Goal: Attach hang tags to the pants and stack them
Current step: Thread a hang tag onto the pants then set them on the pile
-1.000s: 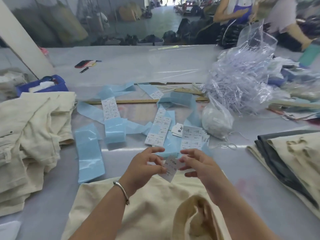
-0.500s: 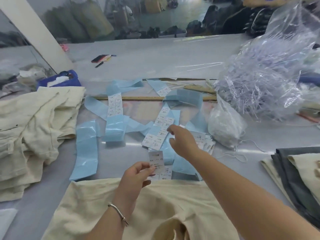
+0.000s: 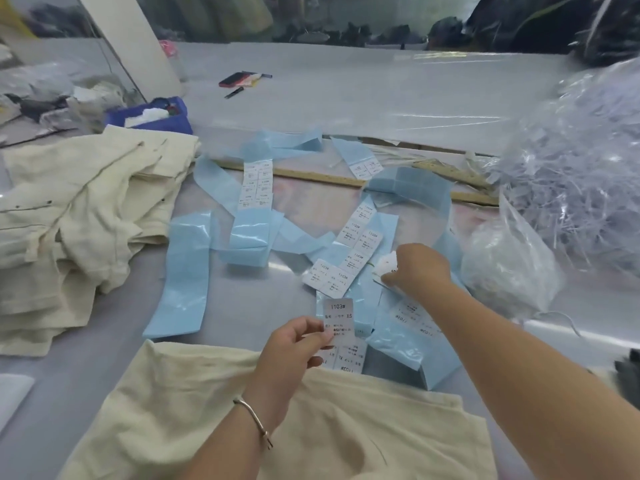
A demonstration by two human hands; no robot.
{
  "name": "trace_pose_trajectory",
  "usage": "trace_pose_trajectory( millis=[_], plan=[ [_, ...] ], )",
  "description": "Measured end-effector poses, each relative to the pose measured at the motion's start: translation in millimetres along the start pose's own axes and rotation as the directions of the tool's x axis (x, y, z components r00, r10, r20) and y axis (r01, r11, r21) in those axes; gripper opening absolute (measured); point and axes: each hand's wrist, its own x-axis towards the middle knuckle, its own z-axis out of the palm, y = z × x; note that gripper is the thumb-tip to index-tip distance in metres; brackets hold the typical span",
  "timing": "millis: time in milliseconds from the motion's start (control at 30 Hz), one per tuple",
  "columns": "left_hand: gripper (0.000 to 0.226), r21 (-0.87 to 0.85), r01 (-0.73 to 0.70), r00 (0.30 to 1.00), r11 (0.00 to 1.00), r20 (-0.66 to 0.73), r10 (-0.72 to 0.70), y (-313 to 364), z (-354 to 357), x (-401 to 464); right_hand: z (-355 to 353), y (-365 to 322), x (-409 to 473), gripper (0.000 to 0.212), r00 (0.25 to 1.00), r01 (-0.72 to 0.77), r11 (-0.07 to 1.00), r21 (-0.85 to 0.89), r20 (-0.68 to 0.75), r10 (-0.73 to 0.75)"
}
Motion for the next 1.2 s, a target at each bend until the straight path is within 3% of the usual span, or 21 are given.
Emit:
trace_pose_trajectory(
  millis=[233,367,633,800,1067,1200],
  plan=[
    [0.018,-0.004,-0.009,1.0,1.0,0.011,0.009,8.7,3.9,12.0,2.4,3.3,-3.8,0.04,0.998,0.058,0.997,-0.049,0.016,-0.058],
    [0.007,0.0,-0.015,0.999,1.0,0.03,0.015,12.2,4.9,17.2,5.2,4.1,-3.7,0.038,0.997,0.076,0.995,-0.059,0.009,-0.075],
    [0.009,-0.016,-0.011,1.0,1.0,0.015,0.011,11.0,4.4,16.7,17.8,9.1,-12.2,0.029,0.994,0.095,0.996,0.004,-0.057,-0.094],
    [0.012,-0.019,0.002,1.0,1.0,-0.002,-0.002,6.7,2.5,13.5,29.5,8.9,-22.8,0.031,0.983,0.114,0.989,-0.095,-0.134,-0.126],
    [0.017,-0.028,0.006,0.999,1.0,-0.043,-0.007,1.4,-9.3,-0.2,26.2,18.0,-29.2,0.02,0.98,0.144,0.986,-0.088,-0.123,-0.154],
    [0.018,-0.021,0.007,0.998,1.0,-0.063,-0.008,-0.3,-13.4,-5.7,28.4,16.8,-30.2,0.027,0.983,0.099,0.994,-0.053,-0.148,-0.105]
  ],
)
